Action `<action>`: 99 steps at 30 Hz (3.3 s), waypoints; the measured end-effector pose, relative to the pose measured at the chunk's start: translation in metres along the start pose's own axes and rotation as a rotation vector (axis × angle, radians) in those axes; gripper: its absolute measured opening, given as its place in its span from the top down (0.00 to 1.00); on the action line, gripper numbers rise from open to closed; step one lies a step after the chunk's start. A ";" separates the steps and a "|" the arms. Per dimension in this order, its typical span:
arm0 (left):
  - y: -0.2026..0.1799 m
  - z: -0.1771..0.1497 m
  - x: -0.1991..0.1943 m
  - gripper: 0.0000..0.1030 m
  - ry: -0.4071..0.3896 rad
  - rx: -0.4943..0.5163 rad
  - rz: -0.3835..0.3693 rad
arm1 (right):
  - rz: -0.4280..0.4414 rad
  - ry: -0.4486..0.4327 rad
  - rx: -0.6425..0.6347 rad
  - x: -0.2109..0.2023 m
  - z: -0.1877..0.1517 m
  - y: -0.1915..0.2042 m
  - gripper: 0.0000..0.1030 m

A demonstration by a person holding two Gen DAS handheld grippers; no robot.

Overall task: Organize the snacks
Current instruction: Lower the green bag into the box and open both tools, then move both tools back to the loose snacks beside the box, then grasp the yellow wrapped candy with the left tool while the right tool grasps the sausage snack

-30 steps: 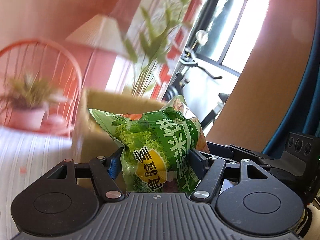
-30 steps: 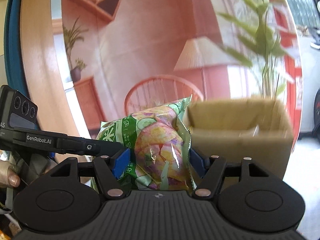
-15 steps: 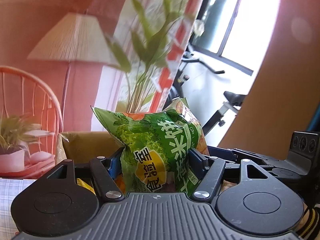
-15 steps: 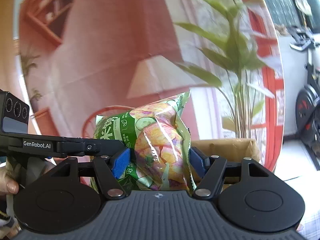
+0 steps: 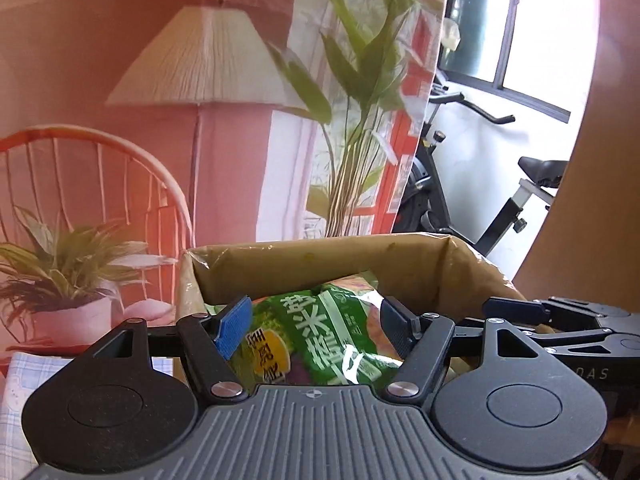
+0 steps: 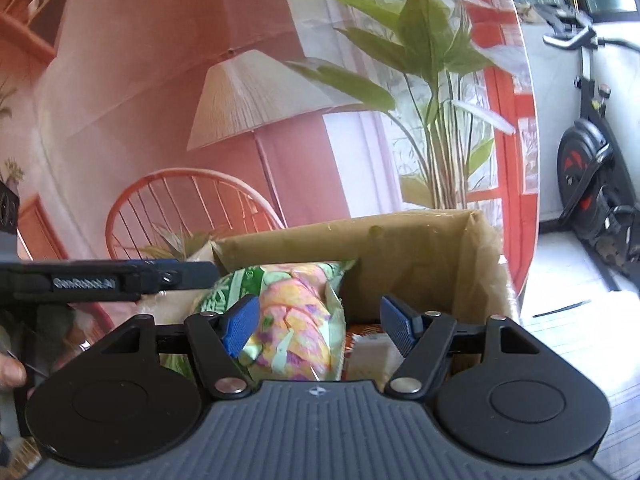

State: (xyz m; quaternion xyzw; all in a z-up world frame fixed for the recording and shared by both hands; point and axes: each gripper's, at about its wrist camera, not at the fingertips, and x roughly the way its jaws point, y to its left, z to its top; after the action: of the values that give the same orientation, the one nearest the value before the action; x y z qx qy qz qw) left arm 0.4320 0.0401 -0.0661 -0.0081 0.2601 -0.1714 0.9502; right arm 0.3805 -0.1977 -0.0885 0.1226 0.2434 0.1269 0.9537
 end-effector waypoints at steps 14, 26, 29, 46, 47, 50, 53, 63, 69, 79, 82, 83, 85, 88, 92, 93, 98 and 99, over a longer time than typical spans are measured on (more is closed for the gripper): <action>-0.038 -0.058 -0.107 0.29 -0.105 0.029 0.080 | -0.050 -0.103 -0.181 -0.085 -0.051 0.039 0.31; -0.036 -0.156 -0.135 0.27 -0.004 -0.113 0.053 | -0.028 -0.062 -0.176 -0.130 -0.129 0.037 0.31; -0.040 -0.190 -0.133 0.26 0.039 -0.141 0.043 | -0.029 0.000 -0.121 -0.127 -0.156 0.028 0.31; -0.045 -0.258 -0.122 0.31 0.128 -0.237 0.047 | 0.008 0.289 -0.394 -0.112 -0.271 0.048 0.33; -0.046 -0.260 -0.122 0.31 0.131 -0.238 0.046 | 0.014 0.297 -0.404 -0.110 -0.274 0.050 0.33; -0.048 -0.266 -0.120 0.32 0.139 -0.245 0.043 | 0.026 0.321 -0.416 -0.101 -0.274 0.052 0.33; -0.051 -0.267 -0.120 0.33 0.144 -0.248 0.047 | 0.034 0.318 -0.403 -0.091 -0.270 0.052 0.33; -0.051 -0.275 -0.111 0.37 0.189 -0.259 0.049 | 0.047 0.257 -0.327 -0.075 -0.269 0.048 0.45; -0.055 -0.280 -0.104 0.39 0.218 -0.242 0.028 | 0.034 0.221 -0.278 -0.079 -0.269 0.042 0.59; -0.063 -0.286 -0.094 0.44 0.268 -0.200 -0.058 | 0.020 0.204 -0.186 -0.080 -0.264 0.027 0.62; -0.070 -0.289 -0.091 0.44 0.292 -0.173 -0.069 | 0.019 0.205 -0.189 -0.080 -0.264 0.027 0.62; -0.071 -0.289 -0.091 0.44 0.295 -0.164 -0.068 | 0.021 0.205 -0.186 -0.080 -0.264 0.027 0.62; -0.072 -0.290 -0.091 0.43 0.296 -0.148 -0.067 | 0.024 0.206 -0.178 -0.080 -0.264 0.026 0.62; -0.073 -0.292 -0.090 0.43 0.315 -0.133 -0.059 | 0.025 0.206 -0.175 -0.079 -0.264 0.026 0.62; -0.077 -0.293 -0.091 0.41 0.319 -0.103 -0.055 | 0.026 0.207 -0.172 -0.079 -0.264 0.026 0.62; -0.078 -0.292 -0.090 0.39 0.320 -0.095 -0.053 | 0.026 0.207 -0.172 -0.079 -0.264 0.026 0.62; -0.080 -0.292 -0.090 0.36 0.322 -0.074 -0.050 | 0.029 0.208 -0.169 -0.079 -0.264 0.025 0.62; -0.081 -0.292 -0.090 0.36 0.322 -0.071 -0.050 | 0.031 0.208 -0.166 -0.079 -0.263 0.025 0.62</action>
State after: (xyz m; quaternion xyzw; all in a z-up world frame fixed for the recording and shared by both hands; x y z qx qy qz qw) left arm 0.1883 0.0156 -0.2661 -0.0206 0.4145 -0.1846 0.8909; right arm 0.1781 -0.1531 -0.2712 0.0331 0.3279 0.1732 0.9281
